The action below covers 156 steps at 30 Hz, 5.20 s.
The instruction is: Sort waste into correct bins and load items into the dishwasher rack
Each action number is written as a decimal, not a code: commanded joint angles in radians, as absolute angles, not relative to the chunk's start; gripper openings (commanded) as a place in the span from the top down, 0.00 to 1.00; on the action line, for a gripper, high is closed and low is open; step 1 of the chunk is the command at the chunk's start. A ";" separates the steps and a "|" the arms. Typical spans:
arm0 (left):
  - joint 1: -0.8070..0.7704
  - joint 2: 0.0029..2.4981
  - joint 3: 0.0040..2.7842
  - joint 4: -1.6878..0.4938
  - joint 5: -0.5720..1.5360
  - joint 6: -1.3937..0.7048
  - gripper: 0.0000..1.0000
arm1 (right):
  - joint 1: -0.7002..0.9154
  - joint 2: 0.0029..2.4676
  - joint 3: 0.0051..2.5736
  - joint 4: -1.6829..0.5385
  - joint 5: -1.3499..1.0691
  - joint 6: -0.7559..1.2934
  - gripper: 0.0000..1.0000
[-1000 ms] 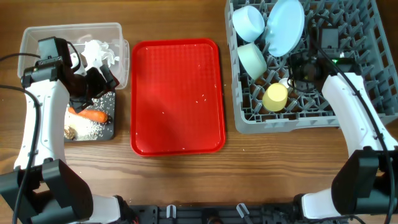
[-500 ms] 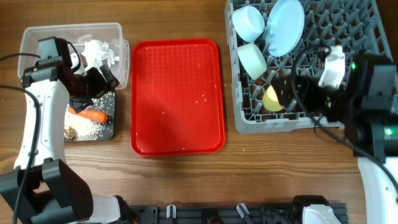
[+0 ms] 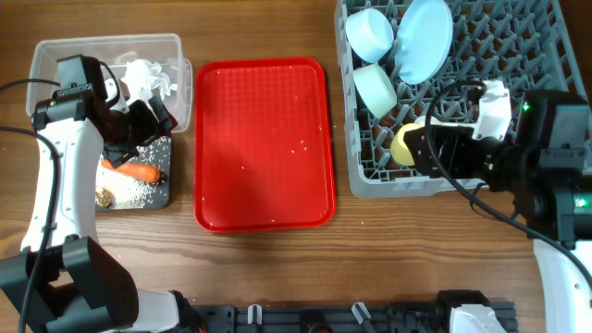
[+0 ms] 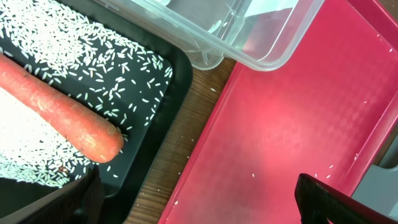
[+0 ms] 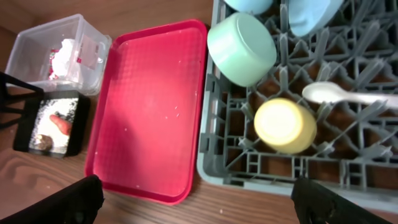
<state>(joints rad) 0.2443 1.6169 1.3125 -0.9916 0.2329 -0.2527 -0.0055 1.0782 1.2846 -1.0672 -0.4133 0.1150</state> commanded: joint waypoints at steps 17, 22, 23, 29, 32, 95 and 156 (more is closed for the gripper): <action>0.246 1.612 1.329 -0.992 0.234 -0.255 0.00 | -0.003 0.307 0.412 -0.102 -0.329 -0.015 0.00; 0.246 1.612 1.329 -0.992 0.234 -0.255 0.00 | -0.003 0.150 0.237 0.028 -0.329 0.002 0.00; 0.246 1.612 1.329 -0.992 0.234 -0.255 0.00 | -0.003 0.128 0.207 0.046 -0.329 0.003 0.00; 0.246 1.612 1.329 -0.992 0.234 -0.255 0.00 | 0.003 0.020 0.036 0.185 -0.272 0.123 0.00; 0.246 1.612 1.329 -0.992 0.234 -0.255 0.00 | 0.022 0.003 0.004 0.183 -0.192 0.212 0.00; 0.049 0.324 0.379 -0.132 0.093 -0.255 0.00 | 0.059 0.004 0.005 0.016 -0.210 0.037 0.00; 0.028 0.006 0.006 -0.076 0.039 -0.270 0.00 | 0.059 0.004 0.005 0.016 -0.210 0.036 0.00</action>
